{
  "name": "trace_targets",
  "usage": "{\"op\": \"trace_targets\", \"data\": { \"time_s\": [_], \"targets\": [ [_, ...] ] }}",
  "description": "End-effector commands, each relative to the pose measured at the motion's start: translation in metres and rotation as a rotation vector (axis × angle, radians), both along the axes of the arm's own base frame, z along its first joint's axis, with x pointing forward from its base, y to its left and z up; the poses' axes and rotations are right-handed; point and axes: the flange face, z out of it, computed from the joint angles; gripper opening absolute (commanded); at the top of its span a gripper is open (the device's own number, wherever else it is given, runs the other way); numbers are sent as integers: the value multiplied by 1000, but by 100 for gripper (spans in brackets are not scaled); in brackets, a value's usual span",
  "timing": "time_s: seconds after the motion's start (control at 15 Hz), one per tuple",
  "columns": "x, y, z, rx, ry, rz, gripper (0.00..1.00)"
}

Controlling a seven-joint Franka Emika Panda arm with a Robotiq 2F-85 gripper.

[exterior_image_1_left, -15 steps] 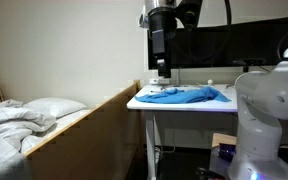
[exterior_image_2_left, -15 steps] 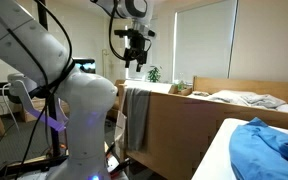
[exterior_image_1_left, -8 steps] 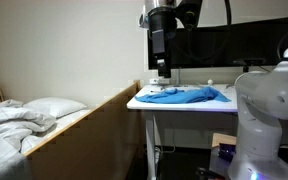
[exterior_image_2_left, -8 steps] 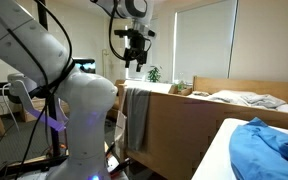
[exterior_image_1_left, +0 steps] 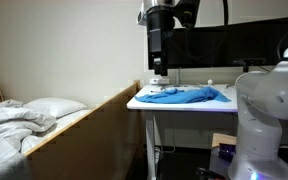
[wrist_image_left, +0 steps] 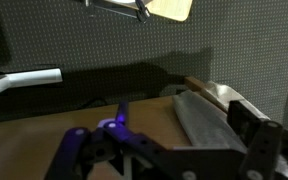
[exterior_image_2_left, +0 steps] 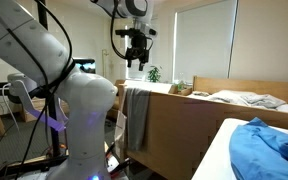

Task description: Hang the blue shirt on the wooden object

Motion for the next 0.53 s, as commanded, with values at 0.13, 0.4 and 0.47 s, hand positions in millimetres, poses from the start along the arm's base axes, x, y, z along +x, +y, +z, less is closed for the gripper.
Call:
{"op": "trace_targets", "data": {
  "time_s": [0.13,0.4,0.47],
  "targets": [
    [63,-26,35,-143,-170,85,100],
    [114,-58,57,-255,-293,110,100],
    [126,-64,59,-273,-308,113,100]
  ]
}}
